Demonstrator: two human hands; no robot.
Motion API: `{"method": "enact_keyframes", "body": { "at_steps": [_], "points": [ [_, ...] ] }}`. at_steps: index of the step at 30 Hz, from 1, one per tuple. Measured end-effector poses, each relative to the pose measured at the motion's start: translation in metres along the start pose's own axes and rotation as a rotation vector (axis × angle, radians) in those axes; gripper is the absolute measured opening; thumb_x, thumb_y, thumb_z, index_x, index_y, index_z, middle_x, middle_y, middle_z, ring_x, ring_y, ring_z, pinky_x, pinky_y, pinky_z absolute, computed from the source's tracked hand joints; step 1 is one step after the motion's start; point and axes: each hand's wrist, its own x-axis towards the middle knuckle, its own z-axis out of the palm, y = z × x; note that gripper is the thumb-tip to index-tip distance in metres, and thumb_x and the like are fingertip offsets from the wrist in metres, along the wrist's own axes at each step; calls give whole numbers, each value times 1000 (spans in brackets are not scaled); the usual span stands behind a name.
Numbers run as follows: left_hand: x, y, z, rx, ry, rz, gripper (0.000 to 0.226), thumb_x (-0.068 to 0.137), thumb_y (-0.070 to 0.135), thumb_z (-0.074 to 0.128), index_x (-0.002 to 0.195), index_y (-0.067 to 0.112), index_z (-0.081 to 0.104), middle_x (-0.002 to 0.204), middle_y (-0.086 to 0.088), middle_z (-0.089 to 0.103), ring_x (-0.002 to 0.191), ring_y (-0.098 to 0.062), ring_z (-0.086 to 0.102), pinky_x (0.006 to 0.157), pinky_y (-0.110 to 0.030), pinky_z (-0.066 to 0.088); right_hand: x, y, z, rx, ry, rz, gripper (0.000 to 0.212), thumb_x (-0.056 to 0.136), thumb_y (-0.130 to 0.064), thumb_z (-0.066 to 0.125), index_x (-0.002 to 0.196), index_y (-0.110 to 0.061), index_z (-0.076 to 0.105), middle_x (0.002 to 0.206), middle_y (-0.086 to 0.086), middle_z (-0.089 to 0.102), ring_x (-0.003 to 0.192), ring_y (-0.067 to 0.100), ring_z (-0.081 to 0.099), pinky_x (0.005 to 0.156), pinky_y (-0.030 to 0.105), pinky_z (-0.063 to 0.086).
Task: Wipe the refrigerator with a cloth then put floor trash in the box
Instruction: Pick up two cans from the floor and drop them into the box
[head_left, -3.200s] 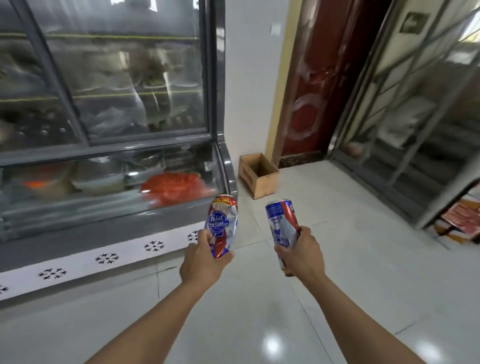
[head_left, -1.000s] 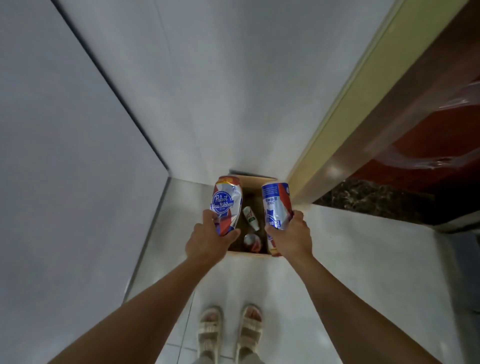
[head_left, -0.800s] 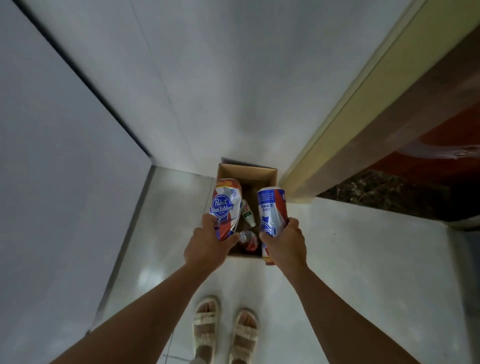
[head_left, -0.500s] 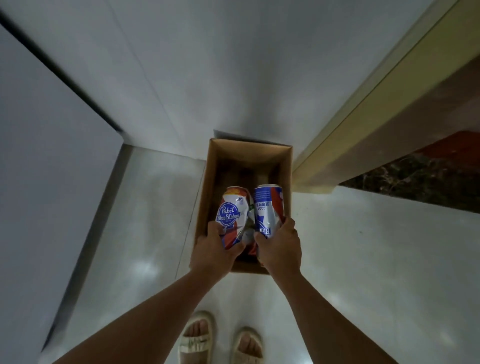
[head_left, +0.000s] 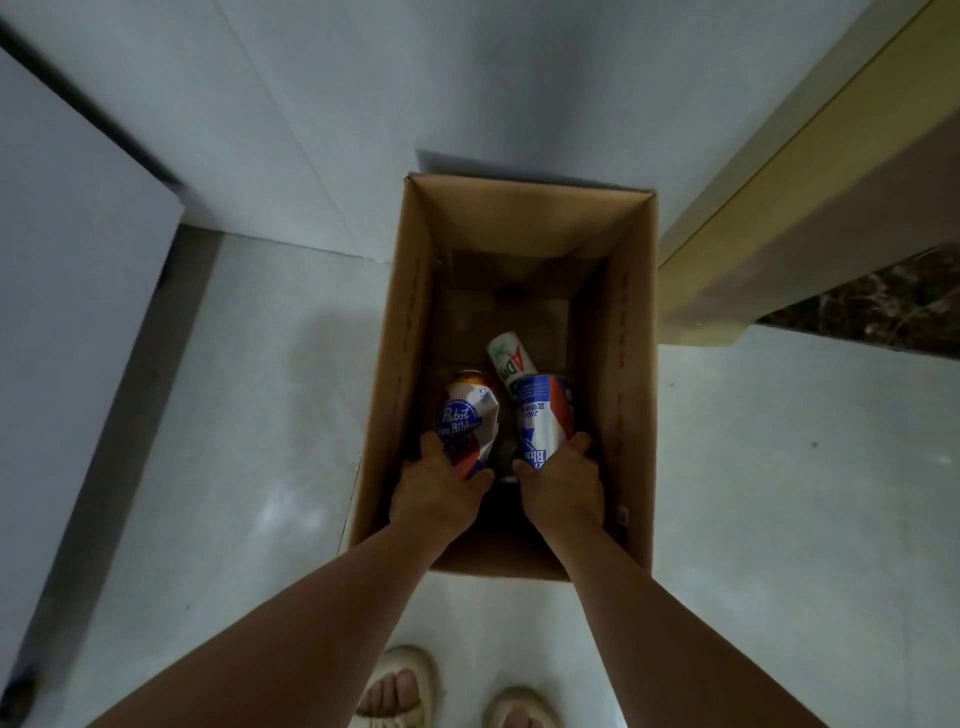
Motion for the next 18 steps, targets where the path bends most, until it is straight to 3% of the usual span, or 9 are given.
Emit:
{"method": "enact_keyframes", "body": {
  "at_steps": [6,10,15,18],
  "points": [
    [-18,9,-16,57,-2,2,60,85,43,58,130,14,30,125,-14,52,110,-30,56,91,-42,49,-16,-8,-18,-44,-13,-48,65,92,-46,52,138,-10,23,133,13,48,117,29,53,92,38,50],
    [-46,25,-41,74,12,32,59,85,38,60,130,14,31,127,-11,50,113,-28,53,96,-40,47,-43,-21,-43,-90,20,-85,64,94,-49,46,141,-13,21,134,11,46,119,27,50,94,38,47],
    [-102,53,-98,35,27,99,51,85,30,60,128,15,36,126,-9,53,113,-27,53,96,-39,46,-100,-42,-96,-62,-8,-83,71,89,-45,58,142,-16,21,138,9,42,123,28,46,100,40,45],
    [-147,69,-140,35,41,138,45,86,29,59,124,17,39,122,-7,54,110,-24,54,89,-35,47,-143,-57,-139,-53,-1,-67,73,84,-41,64,141,-16,25,133,9,43,118,26,49,94,37,48]
  ]
}}
